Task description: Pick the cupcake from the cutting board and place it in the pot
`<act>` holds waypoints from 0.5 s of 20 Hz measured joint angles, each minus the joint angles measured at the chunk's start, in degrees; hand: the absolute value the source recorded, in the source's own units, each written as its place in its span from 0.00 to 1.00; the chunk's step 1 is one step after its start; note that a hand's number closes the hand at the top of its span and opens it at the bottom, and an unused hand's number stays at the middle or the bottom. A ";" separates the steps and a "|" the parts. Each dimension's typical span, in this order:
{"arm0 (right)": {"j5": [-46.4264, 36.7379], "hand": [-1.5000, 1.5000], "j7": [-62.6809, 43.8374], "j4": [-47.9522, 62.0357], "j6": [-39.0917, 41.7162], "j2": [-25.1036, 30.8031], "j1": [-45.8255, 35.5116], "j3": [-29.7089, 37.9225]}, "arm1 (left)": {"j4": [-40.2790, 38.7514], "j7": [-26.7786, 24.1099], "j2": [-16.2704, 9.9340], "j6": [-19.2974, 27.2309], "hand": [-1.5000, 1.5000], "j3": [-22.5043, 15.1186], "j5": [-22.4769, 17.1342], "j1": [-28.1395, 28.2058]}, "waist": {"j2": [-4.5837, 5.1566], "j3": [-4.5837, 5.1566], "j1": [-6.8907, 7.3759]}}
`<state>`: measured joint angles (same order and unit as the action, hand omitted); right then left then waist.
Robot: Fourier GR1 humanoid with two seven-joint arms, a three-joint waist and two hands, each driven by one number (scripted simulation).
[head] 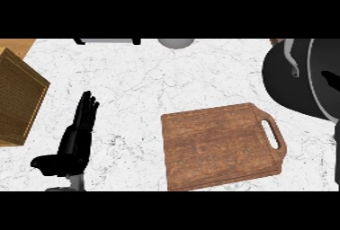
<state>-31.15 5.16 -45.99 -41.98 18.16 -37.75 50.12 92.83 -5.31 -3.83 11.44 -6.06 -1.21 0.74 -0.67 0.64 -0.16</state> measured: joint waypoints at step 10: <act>9.20 0.00 0.80 -10.50 2.39 0.59 12.08 -2.51 | -1.48 -0.99 -0.20 -1.39 0.50 1.99 -0.42 -0.60 | 0.54 -0.57 0.01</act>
<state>-21.95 5.96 -56.49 -39.59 18.75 -25.67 47.60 91.35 -6.30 -4.02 10.05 -4.07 -1.63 0.14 -0.13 0.07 -0.15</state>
